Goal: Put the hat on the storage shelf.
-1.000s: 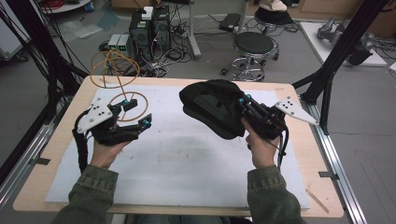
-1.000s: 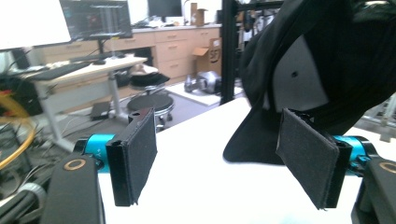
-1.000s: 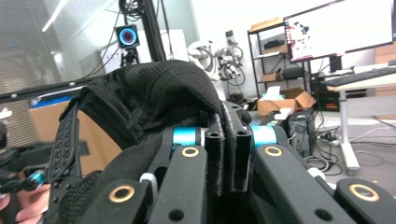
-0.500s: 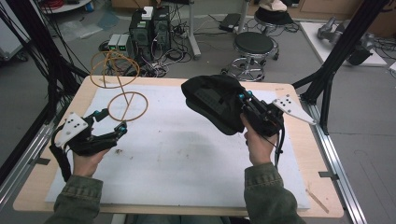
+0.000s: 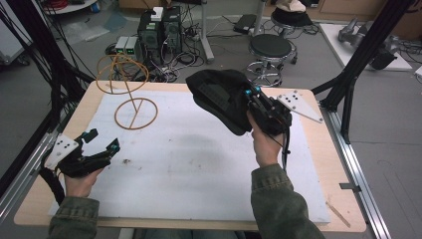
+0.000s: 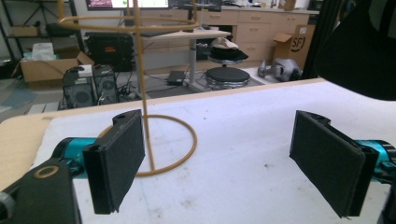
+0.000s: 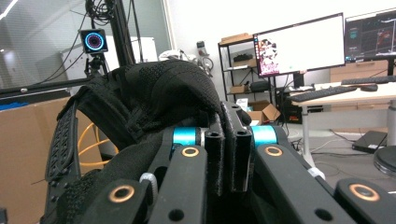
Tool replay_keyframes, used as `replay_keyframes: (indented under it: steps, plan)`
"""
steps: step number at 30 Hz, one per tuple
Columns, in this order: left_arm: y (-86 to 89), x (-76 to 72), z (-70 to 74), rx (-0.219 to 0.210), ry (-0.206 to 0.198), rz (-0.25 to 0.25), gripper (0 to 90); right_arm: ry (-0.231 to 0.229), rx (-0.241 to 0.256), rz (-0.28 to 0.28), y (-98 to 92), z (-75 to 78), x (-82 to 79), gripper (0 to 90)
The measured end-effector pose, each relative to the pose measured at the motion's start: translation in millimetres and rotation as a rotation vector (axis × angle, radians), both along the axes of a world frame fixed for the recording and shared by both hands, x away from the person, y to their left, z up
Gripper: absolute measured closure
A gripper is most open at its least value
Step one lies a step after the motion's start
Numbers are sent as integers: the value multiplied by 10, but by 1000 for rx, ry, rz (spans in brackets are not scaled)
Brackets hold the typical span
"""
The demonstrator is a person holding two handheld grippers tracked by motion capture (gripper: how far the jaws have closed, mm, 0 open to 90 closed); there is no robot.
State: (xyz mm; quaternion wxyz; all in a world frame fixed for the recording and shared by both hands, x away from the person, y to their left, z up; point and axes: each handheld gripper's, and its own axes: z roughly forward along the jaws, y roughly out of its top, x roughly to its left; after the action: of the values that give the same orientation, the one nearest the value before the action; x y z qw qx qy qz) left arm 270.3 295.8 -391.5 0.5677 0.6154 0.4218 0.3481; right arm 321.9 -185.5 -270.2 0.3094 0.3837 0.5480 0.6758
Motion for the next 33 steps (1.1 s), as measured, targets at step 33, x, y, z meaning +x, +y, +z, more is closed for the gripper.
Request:
replay_keyframes:
  steps: [33]
  plan:
    - [102, -102, -424, -29, 4, 39, 191, -15, -67, 7, 1206, 177, 805, 877]
